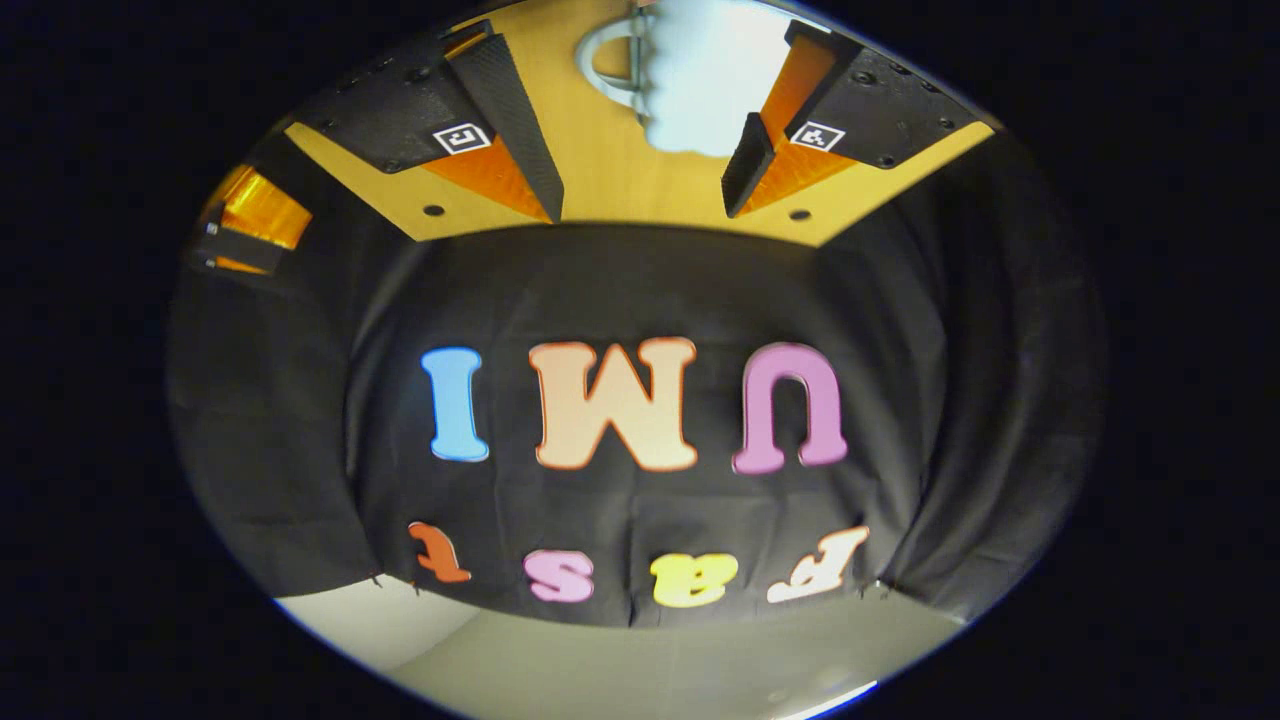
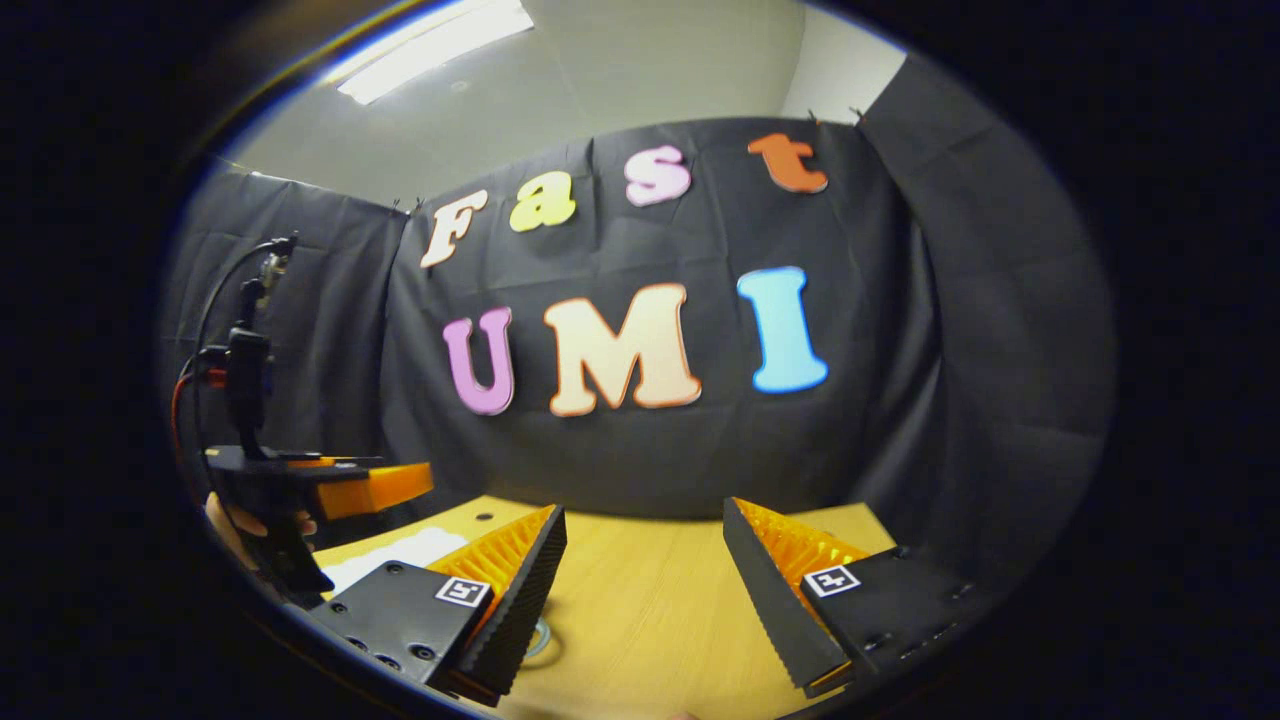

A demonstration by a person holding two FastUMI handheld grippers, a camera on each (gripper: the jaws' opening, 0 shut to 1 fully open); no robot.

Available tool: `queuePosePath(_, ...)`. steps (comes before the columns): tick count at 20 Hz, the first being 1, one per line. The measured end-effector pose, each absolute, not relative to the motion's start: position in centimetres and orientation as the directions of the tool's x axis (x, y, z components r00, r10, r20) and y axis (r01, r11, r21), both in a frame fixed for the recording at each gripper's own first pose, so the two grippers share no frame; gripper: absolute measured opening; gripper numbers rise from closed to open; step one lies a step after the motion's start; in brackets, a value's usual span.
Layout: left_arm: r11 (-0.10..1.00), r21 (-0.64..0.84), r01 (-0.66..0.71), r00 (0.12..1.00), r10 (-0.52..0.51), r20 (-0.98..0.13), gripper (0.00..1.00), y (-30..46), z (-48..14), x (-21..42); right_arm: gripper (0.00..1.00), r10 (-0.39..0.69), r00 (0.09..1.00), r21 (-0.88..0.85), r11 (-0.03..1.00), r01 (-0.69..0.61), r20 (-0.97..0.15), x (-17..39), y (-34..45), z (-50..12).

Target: First open the suitcase, pack the skin care products into it, and then close the suitcase.

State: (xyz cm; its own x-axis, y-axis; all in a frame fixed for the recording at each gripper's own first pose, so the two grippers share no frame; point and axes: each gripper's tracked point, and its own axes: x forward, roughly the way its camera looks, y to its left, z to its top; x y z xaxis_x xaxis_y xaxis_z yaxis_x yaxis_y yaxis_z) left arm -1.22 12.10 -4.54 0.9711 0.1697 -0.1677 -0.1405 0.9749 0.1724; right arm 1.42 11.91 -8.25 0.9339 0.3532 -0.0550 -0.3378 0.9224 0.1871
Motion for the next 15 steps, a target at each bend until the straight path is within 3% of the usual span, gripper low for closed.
queuePosePath(6, 0.983, 0.176, -0.056, 0.992, 0.075, -0.103, 0.93, 9.6, -1.5, -1.3, 0.94, 0.259, 0.963, 0.147, 0.952, -0.268, 0.074, -0.7, 13.3, -0.5)
queuePosePath(7, 0.985, 0.165, -0.041, 0.993, 0.058, -0.103, 0.93, 9.3, -1.3, -1.1, 0.97, 0.251, 0.964, 0.132, 0.956, -0.261, 0.090, -1.2, 13.4, 0.2)
queuePosePath(15, 0.992, 0.124, 0.023, 0.996, -0.011, -0.090, 0.93, 8.7, -0.6, -2.2, 0.98, 0.184, 0.979, 0.086, 0.978, -0.192, 0.090, -4.7, 12.7, 1.2)
